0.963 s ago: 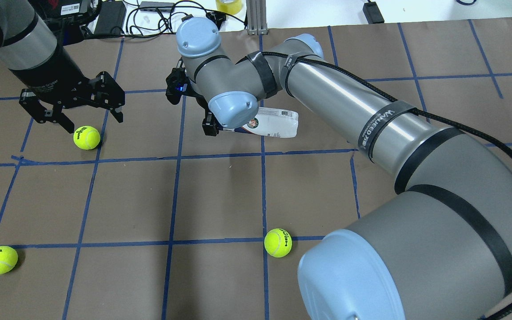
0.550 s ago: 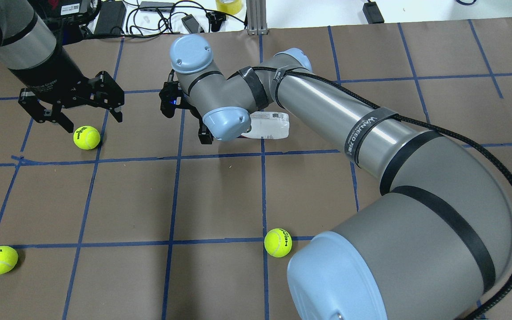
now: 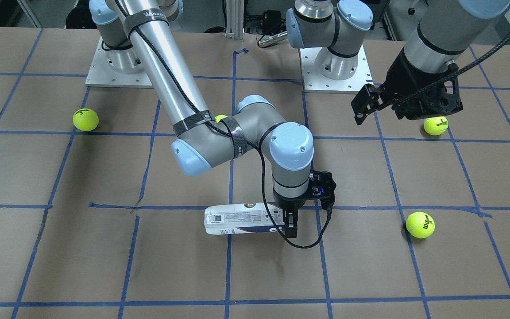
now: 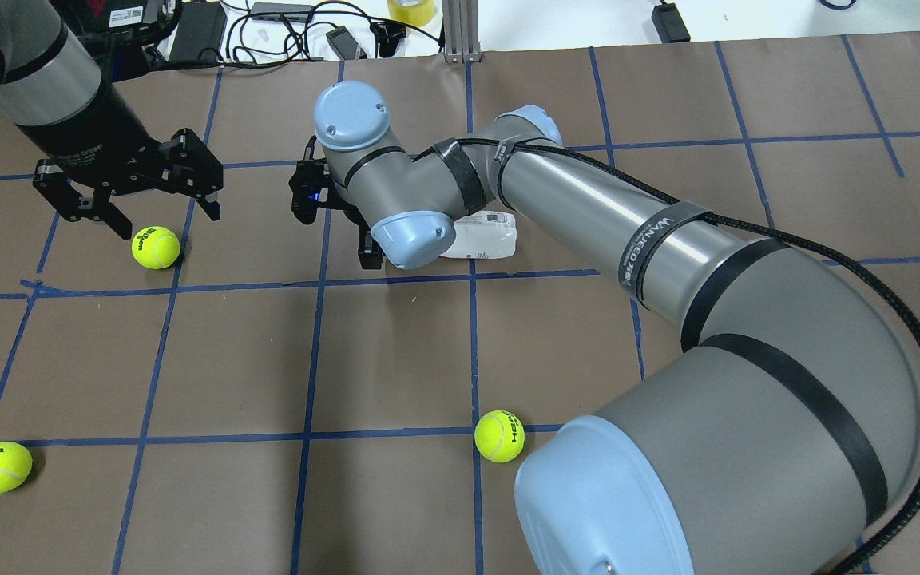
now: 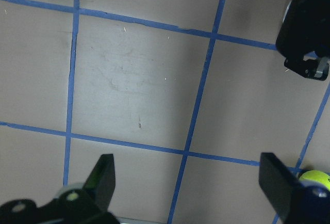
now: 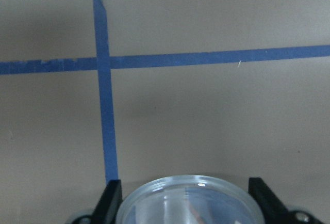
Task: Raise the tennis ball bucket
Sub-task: 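Release the can lying on the table and raise the right gripper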
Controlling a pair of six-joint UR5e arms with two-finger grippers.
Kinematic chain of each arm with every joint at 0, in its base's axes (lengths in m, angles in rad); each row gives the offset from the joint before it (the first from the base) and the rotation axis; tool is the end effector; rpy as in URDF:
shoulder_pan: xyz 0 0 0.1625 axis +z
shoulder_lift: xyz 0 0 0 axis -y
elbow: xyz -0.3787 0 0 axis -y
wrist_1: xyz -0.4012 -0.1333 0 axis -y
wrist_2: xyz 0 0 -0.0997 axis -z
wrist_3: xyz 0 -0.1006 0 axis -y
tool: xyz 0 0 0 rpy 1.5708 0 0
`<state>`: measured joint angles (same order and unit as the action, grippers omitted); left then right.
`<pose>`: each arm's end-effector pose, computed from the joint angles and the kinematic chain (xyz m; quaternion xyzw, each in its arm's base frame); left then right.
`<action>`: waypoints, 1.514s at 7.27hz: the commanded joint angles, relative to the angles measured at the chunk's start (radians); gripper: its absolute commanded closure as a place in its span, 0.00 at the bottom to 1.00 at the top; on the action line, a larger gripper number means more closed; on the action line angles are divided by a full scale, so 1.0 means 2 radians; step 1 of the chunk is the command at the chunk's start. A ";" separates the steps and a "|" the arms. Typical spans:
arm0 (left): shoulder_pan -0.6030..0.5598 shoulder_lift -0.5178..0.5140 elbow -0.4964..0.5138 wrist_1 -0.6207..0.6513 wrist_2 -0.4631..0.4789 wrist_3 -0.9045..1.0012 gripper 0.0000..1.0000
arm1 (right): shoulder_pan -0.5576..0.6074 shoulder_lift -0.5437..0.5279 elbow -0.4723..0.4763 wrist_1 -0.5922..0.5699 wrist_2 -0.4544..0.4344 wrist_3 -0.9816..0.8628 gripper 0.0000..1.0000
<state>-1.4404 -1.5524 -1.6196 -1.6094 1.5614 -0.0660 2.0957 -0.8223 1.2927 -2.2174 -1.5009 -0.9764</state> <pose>-0.0698 -0.4999 0.4217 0.0981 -0.9946 -0.0343 0.0058 0.4878 -0.5623 0.1768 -0.6813 0.7259 -0.0935 0.0142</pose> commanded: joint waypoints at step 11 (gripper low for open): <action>0.002 -0.110 -0.053 0.215 -0.190 0.005 0.00 | -0.211 -0.304 0.004 0.340 -0.007 0.229 0.00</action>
<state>-1.4364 -1.7217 -1.6848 -1.2773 1.2673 -0.0642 1.6778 -1.3206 1.2999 -1.6659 -1.4121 -0.6310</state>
